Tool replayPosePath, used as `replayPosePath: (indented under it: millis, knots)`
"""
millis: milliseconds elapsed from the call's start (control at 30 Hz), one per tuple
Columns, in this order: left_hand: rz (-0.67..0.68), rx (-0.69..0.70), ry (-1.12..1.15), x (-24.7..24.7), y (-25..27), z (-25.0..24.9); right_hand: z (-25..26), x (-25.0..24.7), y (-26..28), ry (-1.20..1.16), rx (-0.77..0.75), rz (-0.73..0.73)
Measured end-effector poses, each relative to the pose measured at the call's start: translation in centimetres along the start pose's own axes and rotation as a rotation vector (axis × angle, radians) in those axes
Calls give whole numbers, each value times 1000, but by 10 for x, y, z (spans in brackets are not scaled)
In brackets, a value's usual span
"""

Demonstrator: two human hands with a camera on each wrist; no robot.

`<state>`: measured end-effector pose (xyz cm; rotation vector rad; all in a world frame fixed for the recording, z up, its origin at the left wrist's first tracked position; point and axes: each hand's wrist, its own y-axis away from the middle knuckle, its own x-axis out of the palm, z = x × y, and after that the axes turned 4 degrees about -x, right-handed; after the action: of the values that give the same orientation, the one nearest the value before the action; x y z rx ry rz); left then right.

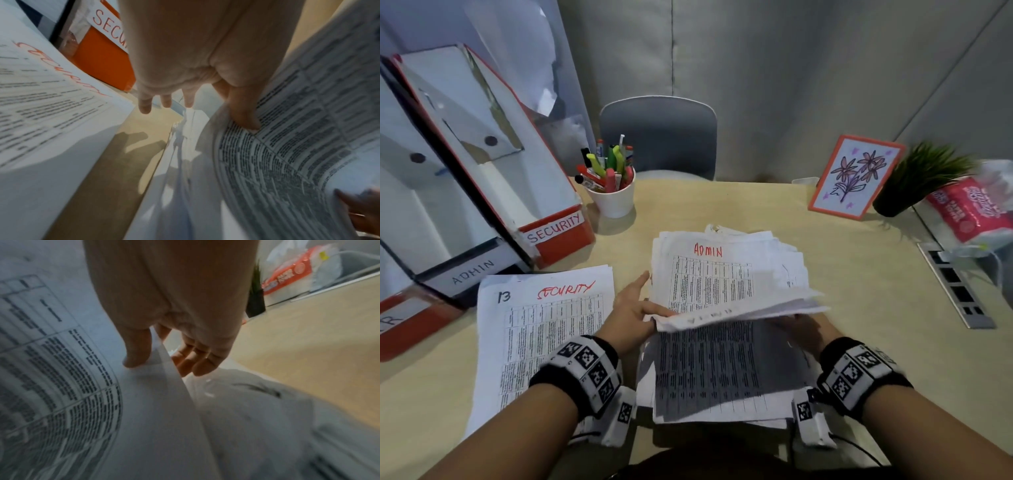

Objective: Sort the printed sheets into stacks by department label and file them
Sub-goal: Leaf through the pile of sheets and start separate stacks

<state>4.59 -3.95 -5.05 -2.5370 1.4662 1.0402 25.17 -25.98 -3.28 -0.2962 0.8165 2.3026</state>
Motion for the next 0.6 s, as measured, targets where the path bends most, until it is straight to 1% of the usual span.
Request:
replayPosePath:
  millis: [100,133,200,233,333,400,500,533,600]
  knots:
    - [25,36,100,-9,7,-20,12,-6,10,50,-194,-71]
    - [19,28,139,-12,7,-27,18,-9,12,16,-241,-79]
    - [-51,11,147,-19,6,-43,29,-13,13,-50,-302,-117]
    - [-92,25,140,-23,6,-51,35,-14,12,-54,-348,-151]
    - [-225,135,167,-32,4,-72,55,-16,17,-69,-474,-275]
    - [-310,209,146,-36,7,-83,64,-17,22,-55,-563,-364]
    - [-341,297,146,-34,9,-85,68,-15,30,82,-676,-379]
    - [-326,295,157,-30,8,-80,65,-13,30,138,-675,-363]
    - [-280,267,162,-18,7,-68,53,-7,27,239,-618,-277]
